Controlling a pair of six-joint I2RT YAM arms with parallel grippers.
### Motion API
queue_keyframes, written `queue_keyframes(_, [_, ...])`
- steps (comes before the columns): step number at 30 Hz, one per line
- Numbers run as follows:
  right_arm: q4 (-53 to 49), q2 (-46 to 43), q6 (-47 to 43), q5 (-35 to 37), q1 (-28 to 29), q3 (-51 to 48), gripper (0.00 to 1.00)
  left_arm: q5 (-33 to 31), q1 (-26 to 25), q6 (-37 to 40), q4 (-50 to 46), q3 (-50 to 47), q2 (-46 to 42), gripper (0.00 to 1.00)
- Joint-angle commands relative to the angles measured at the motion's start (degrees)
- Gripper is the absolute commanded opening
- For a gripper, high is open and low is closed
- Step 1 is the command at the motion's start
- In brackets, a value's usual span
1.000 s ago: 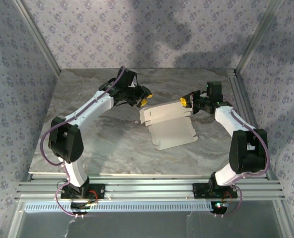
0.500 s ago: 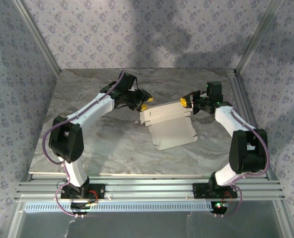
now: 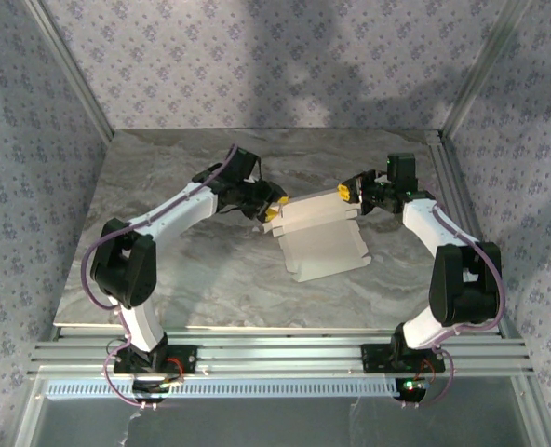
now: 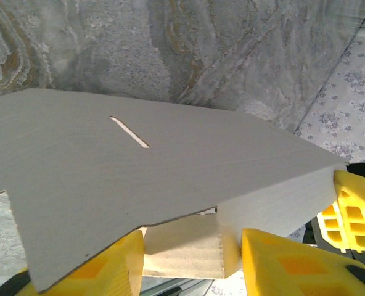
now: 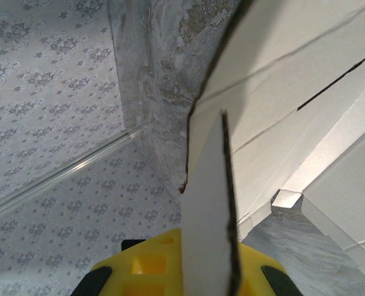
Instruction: Fold the paper box
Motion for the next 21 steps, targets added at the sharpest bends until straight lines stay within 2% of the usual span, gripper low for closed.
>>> queue_keyframes(1, [-0.35,0.25,-0.62,-0.85,-0.14,1.55,0.00,1.70,0.22,-5.11,3.24,0.26,-0.90,0.44])
queue_keyframes(7, [-0.73,0.08,-0.50,-1.03,-0.14,1.56,0.00,1.68,0.20,-6.11,5.67,3.58,1.64,0.39])
queue_keyframes(13, [-0.41,-0.05,0.00,-1.01,-0.13,1.33,0.00,2.21,-0.10,-6.88,7.16,2.81,1.74,0.34])
queue_keyframes(17, [0.12,-0.13,0.50,-1.07,-0.18,1.12,0.00,2.20,-0.15,-7.18,7.75,2.64,1.74,0.23])
queue_keyframes(21, [0.42,-0.37,0.77,-1.03,-0.08,0.77,0.00,1.70,-0.11,-7.78,7.98,2.04,1.47,0.00])
